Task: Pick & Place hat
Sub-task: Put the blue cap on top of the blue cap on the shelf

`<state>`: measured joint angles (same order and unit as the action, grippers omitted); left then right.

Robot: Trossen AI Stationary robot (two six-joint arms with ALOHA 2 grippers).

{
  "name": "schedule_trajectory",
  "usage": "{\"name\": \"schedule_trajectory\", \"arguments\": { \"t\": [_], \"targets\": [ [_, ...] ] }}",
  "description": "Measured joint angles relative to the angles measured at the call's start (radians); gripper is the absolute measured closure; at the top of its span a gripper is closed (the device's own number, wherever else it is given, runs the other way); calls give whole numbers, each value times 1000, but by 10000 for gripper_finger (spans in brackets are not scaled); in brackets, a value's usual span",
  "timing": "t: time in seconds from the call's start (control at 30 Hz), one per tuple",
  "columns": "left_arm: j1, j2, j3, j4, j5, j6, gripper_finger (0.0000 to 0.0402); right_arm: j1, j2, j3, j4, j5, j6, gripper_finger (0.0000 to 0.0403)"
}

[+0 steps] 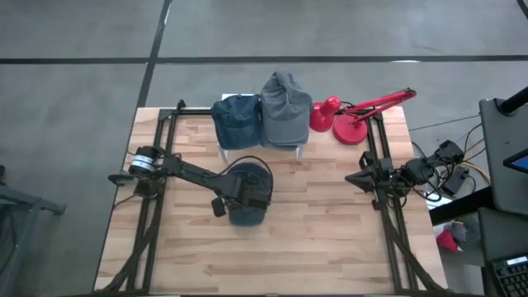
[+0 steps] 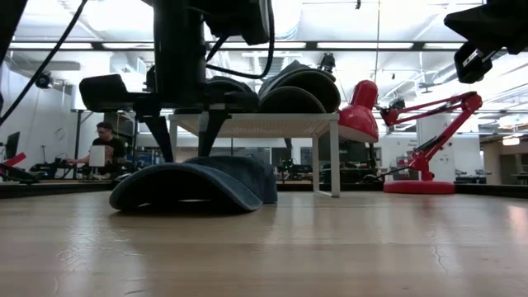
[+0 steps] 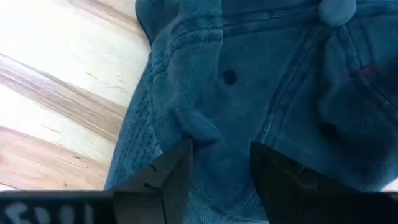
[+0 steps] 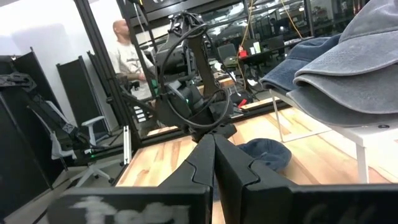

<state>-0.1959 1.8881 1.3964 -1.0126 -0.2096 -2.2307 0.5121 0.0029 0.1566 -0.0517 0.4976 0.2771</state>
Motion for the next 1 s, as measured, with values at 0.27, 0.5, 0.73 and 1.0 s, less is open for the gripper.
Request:
{"name": "schedule_trajectory", "arguments": {
  "t": [0.27, 0.5, 0.73, 1.0],
  "targets": [
    [0, -2, -11, 11, -8, 18, 225, 0, 0, 0, 0, 0, 0, 394],
    [0, 1, -12, 9, -17, 62, 283, 0, 0, 0, 0, 0, 0, 394],
    [0, 8, -24, 28, -46, 87, 380, 0, 0, 0, 1, 0, 3, 394],
    [-22, 8, -58, 110, -58, 86, 399, 0, 0, 0, 3, 0, 3, 394]
  ]
}}
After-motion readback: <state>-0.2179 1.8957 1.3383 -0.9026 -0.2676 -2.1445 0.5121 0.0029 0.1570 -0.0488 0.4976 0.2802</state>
